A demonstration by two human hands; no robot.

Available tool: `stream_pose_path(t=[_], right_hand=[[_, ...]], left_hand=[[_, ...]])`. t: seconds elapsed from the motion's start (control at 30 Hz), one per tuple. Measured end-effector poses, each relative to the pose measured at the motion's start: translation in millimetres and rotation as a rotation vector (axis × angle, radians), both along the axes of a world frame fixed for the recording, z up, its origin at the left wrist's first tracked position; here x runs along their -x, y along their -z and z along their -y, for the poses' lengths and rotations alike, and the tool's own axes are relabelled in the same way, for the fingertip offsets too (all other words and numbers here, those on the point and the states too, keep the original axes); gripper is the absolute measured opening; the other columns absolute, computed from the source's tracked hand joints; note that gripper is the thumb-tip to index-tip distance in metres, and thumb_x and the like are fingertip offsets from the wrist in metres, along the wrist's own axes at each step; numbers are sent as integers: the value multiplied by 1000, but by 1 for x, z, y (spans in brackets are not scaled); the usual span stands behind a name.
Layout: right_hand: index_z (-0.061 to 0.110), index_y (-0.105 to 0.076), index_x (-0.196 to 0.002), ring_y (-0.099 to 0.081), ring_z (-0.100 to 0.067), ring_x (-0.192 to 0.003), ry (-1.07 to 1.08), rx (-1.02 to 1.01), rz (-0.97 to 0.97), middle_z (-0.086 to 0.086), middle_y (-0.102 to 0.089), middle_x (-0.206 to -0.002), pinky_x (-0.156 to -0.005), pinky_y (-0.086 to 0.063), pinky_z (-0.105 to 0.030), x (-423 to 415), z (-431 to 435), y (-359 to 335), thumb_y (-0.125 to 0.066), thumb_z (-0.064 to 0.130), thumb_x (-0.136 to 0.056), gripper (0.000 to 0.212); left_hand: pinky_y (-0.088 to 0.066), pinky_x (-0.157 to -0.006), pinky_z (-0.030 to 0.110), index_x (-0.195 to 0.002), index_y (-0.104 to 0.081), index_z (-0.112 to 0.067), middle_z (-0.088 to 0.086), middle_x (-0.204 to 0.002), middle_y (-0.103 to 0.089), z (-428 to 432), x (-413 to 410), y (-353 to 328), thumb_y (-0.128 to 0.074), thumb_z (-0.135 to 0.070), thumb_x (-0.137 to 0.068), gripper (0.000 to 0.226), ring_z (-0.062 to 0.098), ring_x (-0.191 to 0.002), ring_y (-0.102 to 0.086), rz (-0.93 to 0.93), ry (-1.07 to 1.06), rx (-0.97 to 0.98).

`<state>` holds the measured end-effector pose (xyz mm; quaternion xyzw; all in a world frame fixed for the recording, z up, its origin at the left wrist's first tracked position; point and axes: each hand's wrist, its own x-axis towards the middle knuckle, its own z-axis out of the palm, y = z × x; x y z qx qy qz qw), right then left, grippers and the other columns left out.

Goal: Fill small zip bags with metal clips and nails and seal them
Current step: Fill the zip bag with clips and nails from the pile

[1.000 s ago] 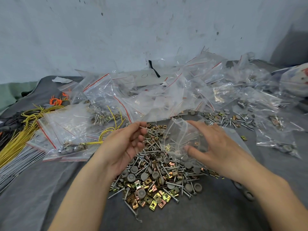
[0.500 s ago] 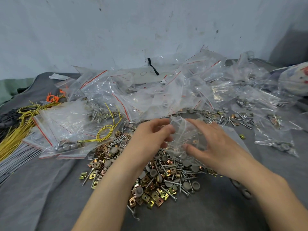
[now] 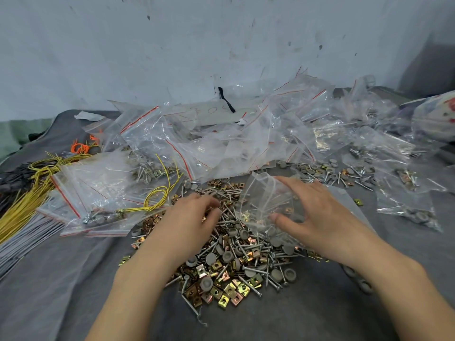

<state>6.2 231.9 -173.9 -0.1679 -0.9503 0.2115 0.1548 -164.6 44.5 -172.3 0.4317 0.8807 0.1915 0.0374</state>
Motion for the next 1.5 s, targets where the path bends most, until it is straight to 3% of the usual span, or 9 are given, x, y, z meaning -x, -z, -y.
stream_pose_path(t=[0.2,0.37,0.6,0.83,1.03,1.2,1.33,1.43,1.5], right_hand=[[43,-22,-152,-25,4,-130,5,-11,11,19,-42,-145,-121,-19,-33,1,0,0,-53,63,-88,74],[43,-22,-152,-15,20,-112,-7,-13,4,26,-37,-134,-118,-19,-32,2,-1,2,-50,66,-86,75],[43,-22,-152,-16,18,-111,-4,-14,4,25,-38,-133,-118,-21,-32,3,-2,2,-47,67,-84,76],[43,-24,-151,-17,18,-113,-8,-17,-12,26,-39,-133,-117,-21,-32,2,-2,2,-48,68,-84,75],[41,-27,-151,-16,19,-109,-14,-28,-22,28,-34,-126,-116,-22,-32,3,-3,3,-47,68,-84,74],[39,-31,-150,-28,8,-119,-12,-20,-31,24,-40,-128,-117,-23,-33,3,-2,3,-49,66,-84,73],[37,-34,-149,-28,5,-123,-11,-30,-45,25,-40,-126,-119,-23,-34,3,-2,4,-50,64,-85,71],[37,-36,-149,-27,11,-115,-15,-31,-53,25,-42,-127,-118,-24,-35,3,-2,4,-51,62,-86,69],[37,-36,-149,-25,13,-114,-17,-31,-53,24,-43,-129,-119,-24,-36,3,-2,4,-50,63,-86,69]], left_hand=[[-40,-103,34,-117,-61,-39,-18,-125,-51,13,-2,-6,-48,-44,-99,22,7,-118,-49,16,112,77],[-38,-105,39,-120,-56,-42,-18,-128,-49,12,-7,-5,-47,-42,-100,22,12,-123,-46,-99,60,152],[-40,-98,32,-113,-57,-35,-14,-121,-48,7,-9,3,-48,-35,-101,15,11,-114,-46,-159,75,54],[-40,-61,13,-98,-54,-31,-11,-87,-63,-1,-7,-4,-51,-27,-100,6,-2,-69,-54,178,-9,-417],[-42,-65,7,-103,-62,-29,-13,-93,-65,-1,-9,-4,-54,-34,-99,10,-5,-84,-57,332,-32,-461],[-42,-63,6,-103,-71,-27,-13,-81,-71,-3,-5,-8,-55,-28,-99,16,-5,-74,-61,430,-45,-525],[-38,-50,8,-108,-67,-31,-12,-71,-69,-4,-7,-9,-54,-23,-100,16,-1,-56,-53,569,-48,-595],[-36,-46,16,-112,-63,-36,-5,-71,-67,-4,-8,-10,-51,-17,-99,26,11,-58,-47,619,-51,-622],[-39,-49,12,-107,-68,-33,-5,-73,-69,-3,-9,-12,-47,-12,-100,31,6,-60,-55,632,-48,-627]])
